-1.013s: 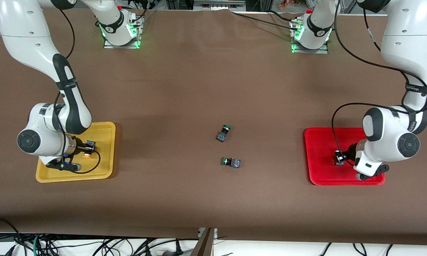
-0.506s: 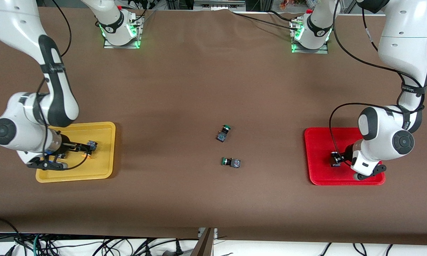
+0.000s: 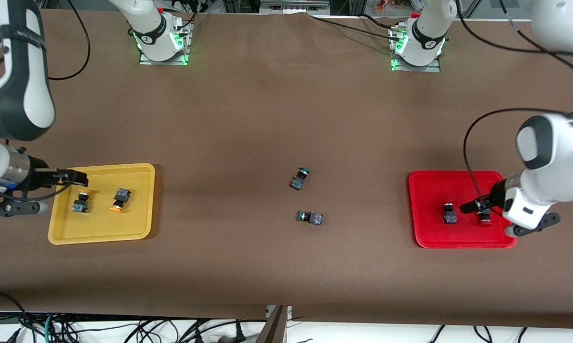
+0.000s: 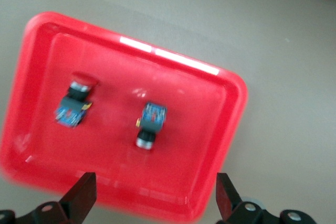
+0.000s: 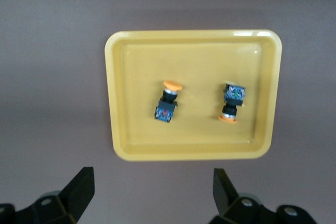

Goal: Place red and yellow buttons in trays

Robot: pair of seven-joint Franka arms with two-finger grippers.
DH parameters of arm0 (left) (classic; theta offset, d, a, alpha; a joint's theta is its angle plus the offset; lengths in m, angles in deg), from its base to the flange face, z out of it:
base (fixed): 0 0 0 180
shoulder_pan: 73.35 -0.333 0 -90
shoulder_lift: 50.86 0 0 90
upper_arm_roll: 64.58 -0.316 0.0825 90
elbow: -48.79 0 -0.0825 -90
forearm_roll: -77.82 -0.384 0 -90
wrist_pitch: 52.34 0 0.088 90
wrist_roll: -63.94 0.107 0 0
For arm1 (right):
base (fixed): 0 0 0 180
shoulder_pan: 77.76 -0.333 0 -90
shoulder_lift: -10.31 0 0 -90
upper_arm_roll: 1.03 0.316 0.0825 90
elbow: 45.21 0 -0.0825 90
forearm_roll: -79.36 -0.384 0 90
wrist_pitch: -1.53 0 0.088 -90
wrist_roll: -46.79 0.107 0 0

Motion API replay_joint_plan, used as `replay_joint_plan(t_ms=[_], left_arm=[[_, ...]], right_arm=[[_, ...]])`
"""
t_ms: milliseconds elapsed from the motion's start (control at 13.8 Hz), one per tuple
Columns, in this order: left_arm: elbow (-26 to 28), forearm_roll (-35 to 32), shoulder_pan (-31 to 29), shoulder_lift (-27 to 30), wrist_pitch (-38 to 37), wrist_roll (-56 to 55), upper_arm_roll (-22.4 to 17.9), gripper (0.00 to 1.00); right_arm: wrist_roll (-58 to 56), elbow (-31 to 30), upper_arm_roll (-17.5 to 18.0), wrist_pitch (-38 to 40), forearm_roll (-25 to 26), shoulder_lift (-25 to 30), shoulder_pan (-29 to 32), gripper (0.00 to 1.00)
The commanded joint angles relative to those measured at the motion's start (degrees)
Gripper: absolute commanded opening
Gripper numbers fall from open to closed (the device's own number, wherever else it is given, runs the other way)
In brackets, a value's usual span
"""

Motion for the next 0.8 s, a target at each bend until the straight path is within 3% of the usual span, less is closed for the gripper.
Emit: replay_joint_plan(t_ms=[0, 362, 506, 723], left_arm=[[1.05, 0.41, -0.06, 7.62, -5.35, 5.20, 0.45, 1.00], [6.93, 0.32, 0.02, 18.96, -7.91, 10.12, 1.78, 1.00], [9.84, 0.32, 0.02, 23.10, -8.00, 13.12, 1.78, 1.00], [12.83, 0.50, 0.11, 28.37, -8.79, 14.98, 1.86, 1.00]], right_arm=[[-0.60, 3.22, 0.52, 6.17, -0.14, 1.70, 0.00, 1.00], [-0.43, 3.14, 1.22, 13.21, -0.23, 8.19, -1.84, 1.00], [-0.60, 1.91, 3.24, 13.39, 0.03, 10.57, -1.84, 1.00], [-0.96, -1.34, 3.24, 12.96, -0.14, 16.72, -1.41, 1.00]])
